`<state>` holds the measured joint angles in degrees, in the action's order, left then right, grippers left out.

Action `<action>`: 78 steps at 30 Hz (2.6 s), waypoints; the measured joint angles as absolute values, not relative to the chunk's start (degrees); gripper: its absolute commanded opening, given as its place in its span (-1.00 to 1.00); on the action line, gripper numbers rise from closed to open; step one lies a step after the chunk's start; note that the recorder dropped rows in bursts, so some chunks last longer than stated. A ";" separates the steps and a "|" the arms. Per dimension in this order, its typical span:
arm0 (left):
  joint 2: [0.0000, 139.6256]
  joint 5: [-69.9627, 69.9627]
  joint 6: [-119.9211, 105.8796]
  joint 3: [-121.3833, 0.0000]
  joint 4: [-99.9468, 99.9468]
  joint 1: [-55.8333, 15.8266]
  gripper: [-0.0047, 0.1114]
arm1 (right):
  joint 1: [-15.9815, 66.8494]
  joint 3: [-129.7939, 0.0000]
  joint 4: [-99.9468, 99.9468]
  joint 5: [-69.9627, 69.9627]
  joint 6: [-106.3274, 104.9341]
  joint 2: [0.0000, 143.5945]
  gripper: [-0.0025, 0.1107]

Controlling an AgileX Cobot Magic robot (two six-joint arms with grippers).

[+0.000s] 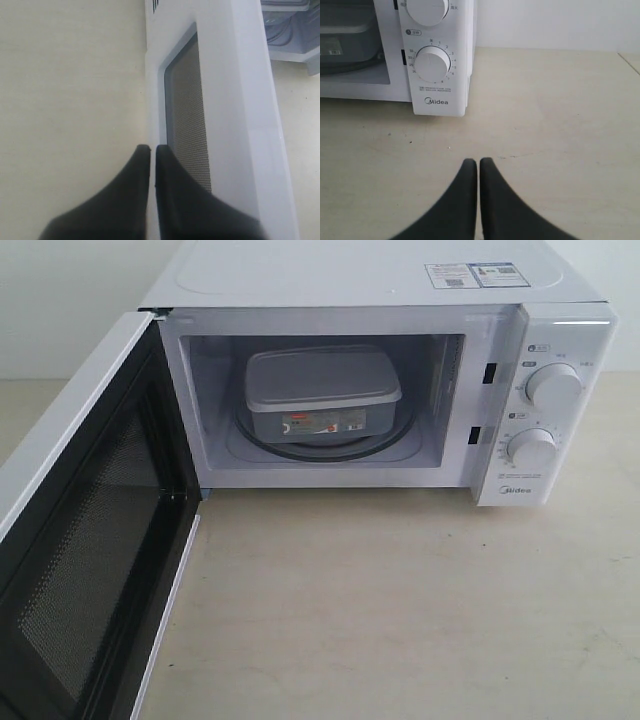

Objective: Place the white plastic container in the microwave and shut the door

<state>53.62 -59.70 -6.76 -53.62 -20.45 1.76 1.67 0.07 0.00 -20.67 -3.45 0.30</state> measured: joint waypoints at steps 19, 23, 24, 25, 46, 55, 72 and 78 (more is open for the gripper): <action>53.62 -57.68 -6.76 -53.62 -20.45 1.76 -0.84 | 1.67 0.07 0.00 -20.67 -3.58 0.30 -0.96; 53.62 -55.69 -7.67 -53.62 -22.29 1.76 -0.84 | 1.67 0.07 0.00 -20.67 -3.58 0.30 -0.96; 53.98 -55.59 -9.32 -53.62 -23.86 1.76 -0.84 | 1.67 0.07 0.00 -20.67 -3.58 0.30 -0.96; 54.75 -55.91 -10.85 -53.69 -24.99 1.76 -0.84 | 1.67 0.07 0.00 -20.67 -3.58 0.30 -0.96; 68.64 -64.66 -30.87 -53.90 -44.86 -12.64 -0.84 | 1.67 0.07 0.00 -20.67 -3.69 0.30 -0.96; 74.96 -56.89 -37.58 -53.90 -55.27 -15.57 -0.84 | 1.67 0.07 0.00 -20.67 -3.69 0.30 -0.96; 66.76 -63.03 -38.36 -61.94 -47.73 -15.89 -0.84 | 1.67 0.07 3.42 -19.38 -1.56 0.30 -0.96; 75.64 -59.22 -44.69 -61.94 -51.56 -15.89 -0.84 | 1.67 0.07 18.19 -13.09 1.08 0.30 -0.96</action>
<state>75.64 -59.22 -44.69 -61.94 -51.56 -15.89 1.67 0.07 18.19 -13.09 1.08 0.30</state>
